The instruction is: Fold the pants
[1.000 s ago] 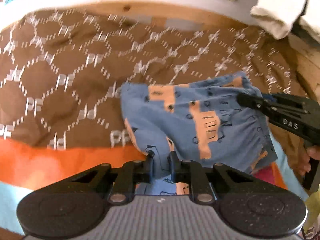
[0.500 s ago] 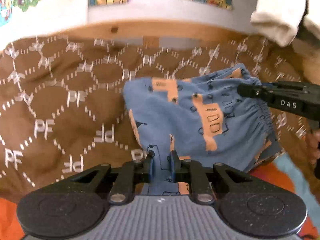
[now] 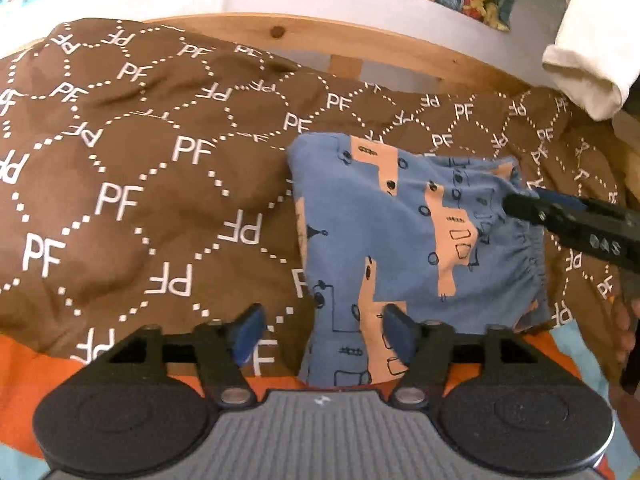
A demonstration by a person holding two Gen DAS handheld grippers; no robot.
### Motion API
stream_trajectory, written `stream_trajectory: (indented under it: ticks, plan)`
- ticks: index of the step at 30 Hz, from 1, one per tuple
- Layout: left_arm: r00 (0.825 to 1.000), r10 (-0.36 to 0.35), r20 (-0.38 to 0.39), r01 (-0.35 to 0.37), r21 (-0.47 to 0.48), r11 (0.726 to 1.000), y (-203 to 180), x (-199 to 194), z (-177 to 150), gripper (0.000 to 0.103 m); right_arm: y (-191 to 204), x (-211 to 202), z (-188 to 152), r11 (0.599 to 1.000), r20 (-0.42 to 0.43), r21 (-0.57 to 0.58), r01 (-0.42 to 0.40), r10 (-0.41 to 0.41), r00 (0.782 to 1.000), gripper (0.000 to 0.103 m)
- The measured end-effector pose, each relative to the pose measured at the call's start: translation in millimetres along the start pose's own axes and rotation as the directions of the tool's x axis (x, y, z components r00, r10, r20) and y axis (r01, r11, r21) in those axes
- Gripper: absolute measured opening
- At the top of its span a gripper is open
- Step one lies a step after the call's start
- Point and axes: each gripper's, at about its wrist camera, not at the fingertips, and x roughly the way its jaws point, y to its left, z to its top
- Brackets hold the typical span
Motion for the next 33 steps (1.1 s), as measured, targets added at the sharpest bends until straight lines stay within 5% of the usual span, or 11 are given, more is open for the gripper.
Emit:
stream_trajectory:
  ticks: [6, 8, 17, 33]
  plan:
    - [0.996, 0.025, 0.083, -0.023, -0.02, 1.0, -0.2, -32.8, 0.8, 0.102, 19.3, -37.9, -2.5, 1.0, 0.054, -0.007, 0.03, -0.029, 0.998, 0.097]
    - [0.992, 0.035, 0.122, -0.032, -0.024, 0.999, -3.5, -45.9, -1.4, 0.103, 24.6, -51.5, -3.4, 0.999, 0.071, 0.0, 0.037, -0.037, 0.997, 0.102]
    - [0.976, 0.075, 0.205, -0.085, 0.04, 0.996, -18.8, -90.8, -38.2, 0.103, 52.1, -117.6, -16.2, 0.991, 0.069, 0.052, 0.127, -0.13, 0.989, 0.102]
    - [0.985, 0.076, 0.152, -0.082, 0.03, 0.996, -12.7, -114.4, -80.3, 0.103, 80.7, -175.3, -60.4, 0.974, -0.057, 0.132, 0.185, -0.178, 0.982, 0.102]
